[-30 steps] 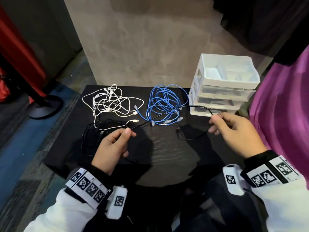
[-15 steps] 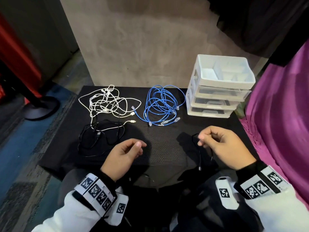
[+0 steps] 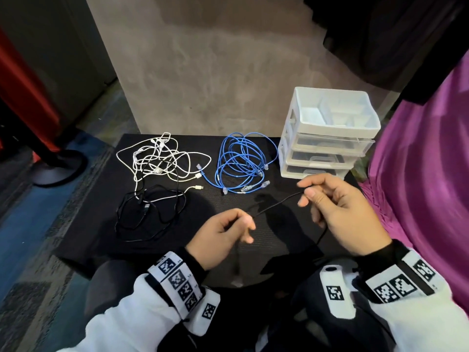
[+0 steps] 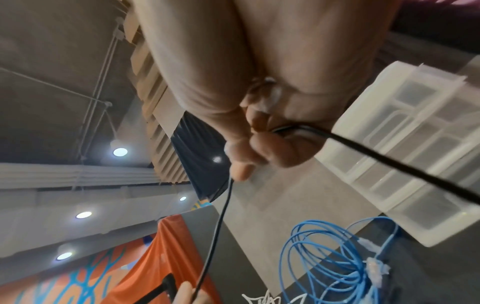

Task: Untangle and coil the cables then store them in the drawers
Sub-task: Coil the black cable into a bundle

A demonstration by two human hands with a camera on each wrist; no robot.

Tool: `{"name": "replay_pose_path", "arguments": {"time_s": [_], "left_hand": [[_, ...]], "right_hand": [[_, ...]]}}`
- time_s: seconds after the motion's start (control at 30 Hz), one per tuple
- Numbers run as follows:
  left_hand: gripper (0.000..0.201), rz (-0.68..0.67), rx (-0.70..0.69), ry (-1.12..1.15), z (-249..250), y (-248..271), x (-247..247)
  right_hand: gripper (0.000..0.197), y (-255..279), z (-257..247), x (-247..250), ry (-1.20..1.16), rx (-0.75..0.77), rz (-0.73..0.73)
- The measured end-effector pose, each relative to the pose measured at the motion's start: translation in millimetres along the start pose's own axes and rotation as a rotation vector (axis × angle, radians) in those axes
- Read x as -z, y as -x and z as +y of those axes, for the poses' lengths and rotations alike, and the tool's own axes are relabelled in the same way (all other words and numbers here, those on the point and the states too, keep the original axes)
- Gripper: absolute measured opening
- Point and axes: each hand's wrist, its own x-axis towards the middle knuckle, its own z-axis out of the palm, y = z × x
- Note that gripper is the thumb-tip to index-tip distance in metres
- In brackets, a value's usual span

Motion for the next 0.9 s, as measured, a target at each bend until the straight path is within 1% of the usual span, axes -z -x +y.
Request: {"name": "replay_pose_path", "arguments": {"time_s": [0.03,0.1,0.13,0.2,0.23,0.27,0.3,0.33,0.37,0.4,0.43,0.5,0.57,0.67,0.73,0.8,0.83,0.9], "left_hand": [[0.030,0.017,0.048,0.035,-2,1,7],[0.036,0.047,0.160,0.082,-7,6,17],[0.036,0.059,0.185,0.076,-8,9,19],[0.032,0.061,0.148,0.043,-3,17,16],[0.029,0.051,0.110,0.018,3,20,12],[0.027,0.034,0.079,-0.004,11,23,6],[0.026,0.019,0.063,-0.009,16,25,1],[0.026,0.005,0.055,0.012,21,25,-3],[0.026,0.008,0.051,0.048,26,25,-5],[0.026,0.016,0.063,0.101,29,25,-5],[0.028,0.018,0.099,0.166,31,25,-3],[0.031,-0.025,0.205,0.285,29,29,1],[0.029,-0.050,0.269,0.400,30,33,4],[0.023,0.007,0.266,0.767,46,31,11],[0.026,0.118,0.205,0.935,52,25,18],[0.031,0.214,0.103,0.963,50,19,25],[0.030,0.254,0.080,0.909,47,17,27],[0.027,0.301,0.095,0.690,38,18,25]], "right_hand": [[0.017,-1,5,3,0.035,-0.026,0.030],[0.019,0,20,4,0.136,-0.069,0.038],[0.020,2,28,3,0.260,-0.050,0.030],[0.017,10,33,-9,0.557,0.071,-0.026],[0.021,16,32,-20,0.629,0.155,-0.096],[0.026,21,32,-32,0.615,0.212,-0.189],[0.024,26,29,-44,0.567,0.211,-0.281],[0.014,30,26,-56,0.490,0.172,-0.367],[0.012,32,22,-63,0.397,0.106,-0.430],[0.020,32,21,-68,0.313,0.053,-0.425],[0.025,29,18,-69,0.261,0.025,-0.367],[0.027,21,16,-63,0.267,0.036,-0.219],[0.027,14,16,-55,0.323,0.048,-0.164],[0.030,14,26,-57,0.298,-0.008,-0.209],[0.031,26,37,-69,0.268,-0.060,-0.298],[0.030,44,42,-84,0.312,-0.034,-0.419],[0.030,53,42,-91,0.346,-0.011,-0.484],[0.028,66,31,-98,0.368,0.007,-0.590]]}}
